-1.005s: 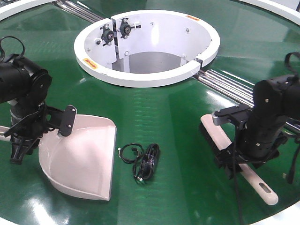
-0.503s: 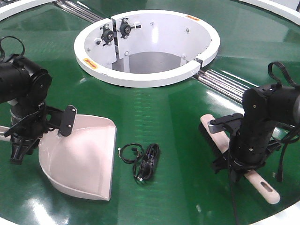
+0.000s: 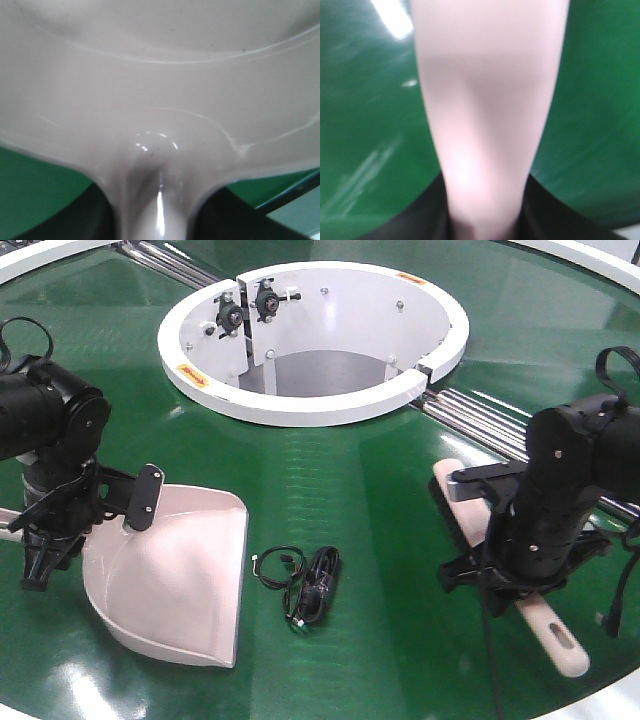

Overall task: Clean and inspect green conveyor with broom and dustpan
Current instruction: 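Sweep the black cable with the brush into the held dustpan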

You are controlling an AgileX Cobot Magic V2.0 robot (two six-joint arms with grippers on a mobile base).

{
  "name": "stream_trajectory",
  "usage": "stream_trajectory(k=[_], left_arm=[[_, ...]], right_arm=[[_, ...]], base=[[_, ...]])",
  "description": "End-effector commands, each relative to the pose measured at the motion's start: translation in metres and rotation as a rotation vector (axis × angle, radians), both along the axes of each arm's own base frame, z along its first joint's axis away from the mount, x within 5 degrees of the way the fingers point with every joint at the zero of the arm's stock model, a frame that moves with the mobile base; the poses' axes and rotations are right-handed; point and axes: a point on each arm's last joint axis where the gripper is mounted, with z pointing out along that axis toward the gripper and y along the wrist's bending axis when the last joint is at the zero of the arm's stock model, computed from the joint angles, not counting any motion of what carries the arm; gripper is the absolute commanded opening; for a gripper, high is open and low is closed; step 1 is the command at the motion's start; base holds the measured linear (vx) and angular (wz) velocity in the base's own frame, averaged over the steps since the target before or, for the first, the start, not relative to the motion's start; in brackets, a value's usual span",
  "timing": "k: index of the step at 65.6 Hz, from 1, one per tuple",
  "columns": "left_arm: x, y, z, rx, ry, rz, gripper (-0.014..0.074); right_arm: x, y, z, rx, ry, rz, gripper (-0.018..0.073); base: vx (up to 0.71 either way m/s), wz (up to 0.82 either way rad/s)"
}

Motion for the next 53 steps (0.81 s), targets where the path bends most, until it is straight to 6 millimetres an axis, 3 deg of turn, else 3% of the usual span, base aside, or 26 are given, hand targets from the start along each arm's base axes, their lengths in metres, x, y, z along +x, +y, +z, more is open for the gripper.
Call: stream_trajectory(k=[1, 14, 36, 53], left_arm=[[-0.001, 0.0, 0.025, -0.007, -0.074, 0.008, -0.0006], [-0.001, 0.0, 0.025, -0.007, -0.074, 0.008, -0.0006], [-0.001, 0.0, 0.025, -0.007, -0.074, 0.008, -0.0006], [-0.001, 0.0, 0.025, -0.007, -0.074, 0.008, -0.0006]], right_arm=[[-0.013, 0.019, 0.023, 0.041, -0.024, -0.003, -0.0004], [-0.023, 0.051, 0.014, 0.121, 0.05, -0.019, -0.0004], [-0.011, 0.093, 0.01, 0.134, 0.066, -0.044, -0.0004], [-0.006, 0.123, 0.0, 0.064, 0.176, -0.024, -0.0004]], base=[[0.0, 0.0], [0.0, 0.0], [0.0, 0.0], [0.0, 0.0]])
